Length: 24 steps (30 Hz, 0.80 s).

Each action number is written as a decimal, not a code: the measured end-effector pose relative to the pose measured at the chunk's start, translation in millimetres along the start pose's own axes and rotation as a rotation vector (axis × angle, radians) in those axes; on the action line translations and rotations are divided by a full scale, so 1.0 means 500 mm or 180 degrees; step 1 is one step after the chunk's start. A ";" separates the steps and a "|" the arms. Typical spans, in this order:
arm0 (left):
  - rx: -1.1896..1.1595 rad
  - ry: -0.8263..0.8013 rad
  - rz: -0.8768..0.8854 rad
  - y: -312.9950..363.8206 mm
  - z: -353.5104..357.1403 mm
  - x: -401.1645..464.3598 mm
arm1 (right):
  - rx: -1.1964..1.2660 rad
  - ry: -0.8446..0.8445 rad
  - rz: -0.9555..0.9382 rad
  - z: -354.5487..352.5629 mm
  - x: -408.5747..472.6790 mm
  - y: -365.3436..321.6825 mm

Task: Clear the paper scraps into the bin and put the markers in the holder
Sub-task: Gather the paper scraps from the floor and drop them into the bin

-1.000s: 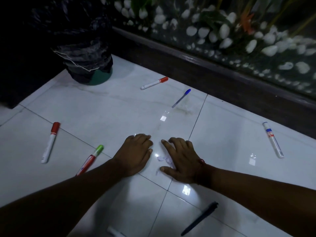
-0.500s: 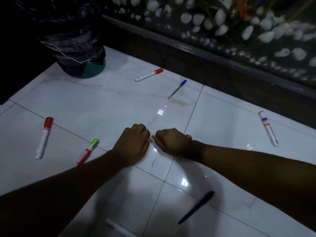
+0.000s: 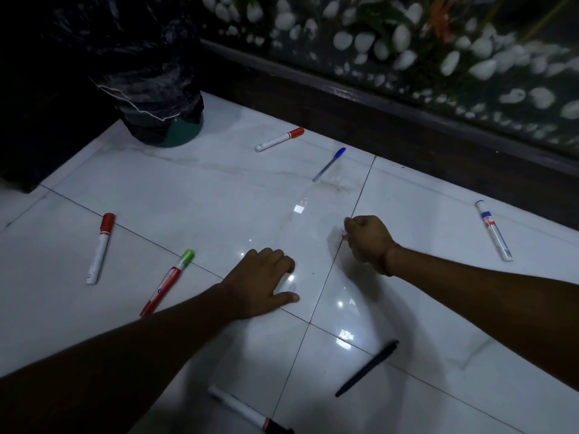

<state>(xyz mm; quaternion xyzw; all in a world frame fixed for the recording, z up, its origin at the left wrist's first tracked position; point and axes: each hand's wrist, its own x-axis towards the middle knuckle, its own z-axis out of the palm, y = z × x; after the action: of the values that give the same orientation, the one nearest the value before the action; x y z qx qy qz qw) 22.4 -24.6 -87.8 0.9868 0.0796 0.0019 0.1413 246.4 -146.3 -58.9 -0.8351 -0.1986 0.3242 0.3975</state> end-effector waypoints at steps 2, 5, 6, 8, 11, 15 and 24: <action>0.0312 0.0007 0.0221 0.008 0.010 0.004 | -0.0008 -0.0032 0.0121 -0.007 -0.009 0.005; 0.0591 0.0056 0.0403 0.019 0.017 0.011 | 0.0090 -0.0006 0.0315 -0.019 -0.019 0.004; 0.0586 0.0083 0.0383 0.020 0.018 0.014 | 0.0186 -0.0007 0.0408 -0.022 -0.019 0.001; 0.0540 0.0076 0.0323 0.023 0.018 0.020 | 0.0366 0.0024 0.0625 -0.034 -0.022 -0.007; -0.0018 0.0050 -0.0016 0.030 0.010 0.036 | 0.0669 0.0155 0.0944 -0.063 -0.023 -0.014; -0.0794 0.0227 -0.0476 0.037 -0.021 0.079 | 0.1192 0.0335 0.1226 -0.104 -0.016 -0.012; -0.0823 -0.0023 -0.0484 -0.035 -0.205 0.162 | 0.0954 -0.0057 0.0690 -0.075 -0.036 -0.108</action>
<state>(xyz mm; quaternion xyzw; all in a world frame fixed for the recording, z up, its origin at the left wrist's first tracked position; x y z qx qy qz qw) 96.8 33.4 3.9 0.9514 0.1527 -0.0021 0.2673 256.0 -144.4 8.6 -0.7801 -0.0604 0.3986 0.4784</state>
